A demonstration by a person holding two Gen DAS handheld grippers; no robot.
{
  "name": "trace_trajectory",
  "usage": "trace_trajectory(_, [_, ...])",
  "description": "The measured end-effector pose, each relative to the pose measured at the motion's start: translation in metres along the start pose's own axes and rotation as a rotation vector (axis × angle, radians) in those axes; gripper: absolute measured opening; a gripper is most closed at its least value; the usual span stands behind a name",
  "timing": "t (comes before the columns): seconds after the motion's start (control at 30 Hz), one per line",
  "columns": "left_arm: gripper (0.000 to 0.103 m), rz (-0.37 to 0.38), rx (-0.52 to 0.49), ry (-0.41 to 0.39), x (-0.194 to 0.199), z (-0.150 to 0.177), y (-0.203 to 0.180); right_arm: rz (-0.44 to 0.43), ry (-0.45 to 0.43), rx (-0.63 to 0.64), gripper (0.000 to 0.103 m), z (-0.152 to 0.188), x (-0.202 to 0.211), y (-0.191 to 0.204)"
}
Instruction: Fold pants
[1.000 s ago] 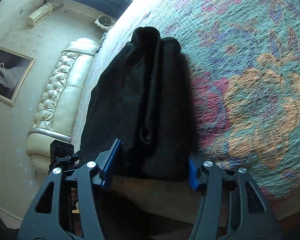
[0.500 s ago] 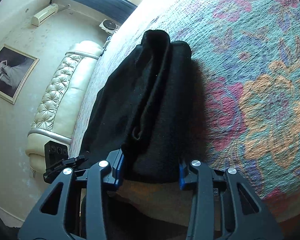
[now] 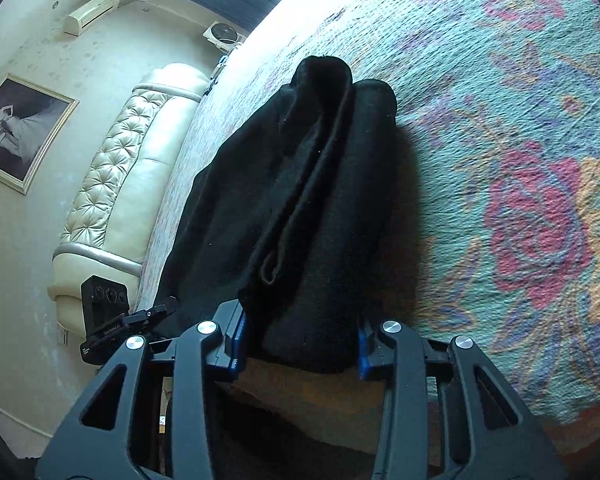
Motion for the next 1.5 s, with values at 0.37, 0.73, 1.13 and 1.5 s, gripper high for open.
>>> trace_trajectory(0.37, [0.031,-0.058,0.055,-0.049,0.041,0.002,0.039,-0.032,0.088,0.040,0.039,-0.001,-0.055,0.044])
trace_trajectory(0.73, [0.032,-0.061,0.091,-0.053,0.053,0.007,0.054,-0.046,0.109,0.047,0.039,0.003,-0.075,0.058])
trace_trajectory(1.13, [0.047,-0.027,0.019,-0.030,0.067,-0.022,0.064,-0.040,0.086,0.010,0.067,-0.002,-0.054,0.042])
trace_trajectory(1.5, [0.063,0.057,0.027,-0.040,0.011,-0.106,0.065,-0.083,0.003,-0.097,0.078,-0.076,-0.083,0.010])
Point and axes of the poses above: each gripper's, at about its wrist camera, not at the fingertips, and x roughly against the way its jaws point, y to its left, z to its underside, the point moved 4 cm from there along -x, roughly the way its jaws point, and after that the axes turned 6 degrees about x, right-handed, at the moved point
